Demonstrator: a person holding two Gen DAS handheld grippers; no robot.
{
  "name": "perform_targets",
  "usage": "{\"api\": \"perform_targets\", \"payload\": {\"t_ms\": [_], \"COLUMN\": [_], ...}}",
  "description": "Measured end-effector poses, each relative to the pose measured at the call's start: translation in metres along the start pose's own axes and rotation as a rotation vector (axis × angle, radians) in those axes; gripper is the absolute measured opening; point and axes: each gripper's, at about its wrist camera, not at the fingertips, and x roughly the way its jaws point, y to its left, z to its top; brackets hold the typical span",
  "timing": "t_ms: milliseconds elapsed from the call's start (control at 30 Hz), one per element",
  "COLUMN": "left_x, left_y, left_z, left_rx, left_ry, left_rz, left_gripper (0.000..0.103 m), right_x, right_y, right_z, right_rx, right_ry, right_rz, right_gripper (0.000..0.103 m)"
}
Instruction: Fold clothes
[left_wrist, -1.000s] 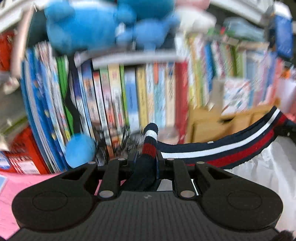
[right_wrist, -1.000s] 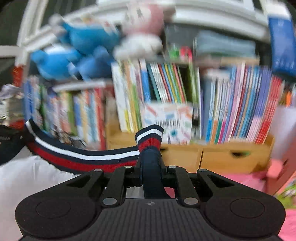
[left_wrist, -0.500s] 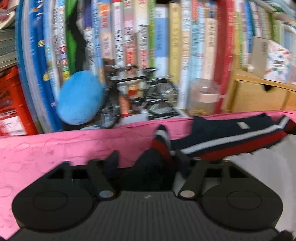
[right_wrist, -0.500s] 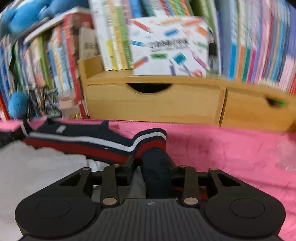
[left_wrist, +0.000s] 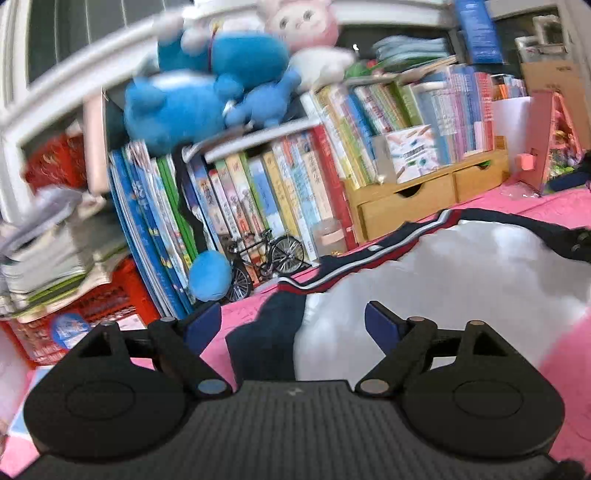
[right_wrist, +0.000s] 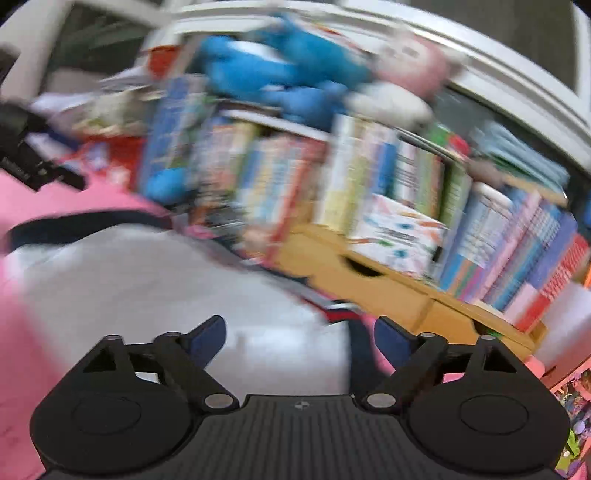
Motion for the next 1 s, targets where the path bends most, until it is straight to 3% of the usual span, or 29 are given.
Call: {"api": "perform_targets", "payload": {"t_ms": [33, 133, 200, 233, 300, 400, 500, 567, 600, 633, 700, 800, 867, 900, 933, 1000], "left_x": [-0.008, -0.008, 0.013, 0.024, 0.042, 0.042, 0.036, 0.031, 0.029, 0.027, 0.025, 0.027, 0.027, 0.027, 0.027, 0.027], "left_y": [-0.008, -0.030, -0.043, -0.048, -0.051, -0.030, -0.008, 0.006, 0.012, 0.017, 0.024, 0.025, 0.022, 0.020, 0.019, 0.018], "left_z": [-0.006, -0.024, -0.029, -0.032, -0.040, -0.047, -0.060, -0.069, -0.071, -0.074, -0.077, -0.076, -0.075, -0.075, -0.075, -0.074], "left_rx": [-0.089, -0.344, -0.333, -0.289, -0.206, -0.168, -0.171, -0.191, -0.219, -0.247, -0.296, -0.300, -0.278, -0.271, -0.265, -0.260], "left_ry": [-0.006, 0.050, 0.157, 0.223, 0.325, 0.346, 0.347, 0.343, 0.348, 0.353, 0.355, 0.352, 0.349, 0.348, 0.347, 0.345], "left_rz": [0.018, 0.001, 0.035, 0.064, 0.106, 0.175, 0.233, 0.244, 0.237, 0.230, 0.209, 0.205, 0.216, 0.220, 0.224, 0.226], "left_gripper": [0.086, 0.086, 0.082, 0.079, 0.084, 0.093, 0.098, 0.098, 0.098, 0.098, 0.099, 0.098, 0.098, 0.098, 0.098, 0.098], "right_x": [-0.009, -0.003, 0.005, 0.008, 0.016, 0.012, 0.002, -0.009, -0.013, -0.017, -0.020, -0.034, -0.042, -0.046, -0.049, -0.044], "right_y": [0.014, 0.034, 0.047, 0.053, 0.061, 0.045, -0.001, -0.033, -0.041, -0.048, -0.061, -0.073, -0.062, -0.056, -0.049, -0.023], "right_z": [-0.001, -0.006, -0.011, -0.011, -0.009, -0.020, -0.045, -0.062, -0.068, -0.075, -0.085, -0.089, -0.071, -0.063, -0.053, -0.021], "right_rx": [0.009, 0.288, 0.448, 0.466, 0.433, 0.403, 0.451, 0.459, 0.449, 0.438, 0.391, 0.457, 0.498, 0.518, 0.534, 0.523], "right_ry": [0.005, 0.062, 0.093, 0.105, 0.149, 0.241, 0.305, 0.311, 0.333, 0.354, 0.410, 0.428, 0.344, 0.301, 0.258, 0.157], "right_rz": [0.009, 0.089, 0.157, 0.165, 0.122, -0.007, -0.169, -0.233, -0.289, -0.346, -0.480, -0.505, -0.420, -0.377, -0.330, -0.169], "right_gripper": [0.058, 0.041, 0.036, 0.036, 0.036, 0.036, 0.033, 0.008, 0.005, 0.016, 0.027, 0.027, 0.028, 0.035, 0.050, 0.066]}}
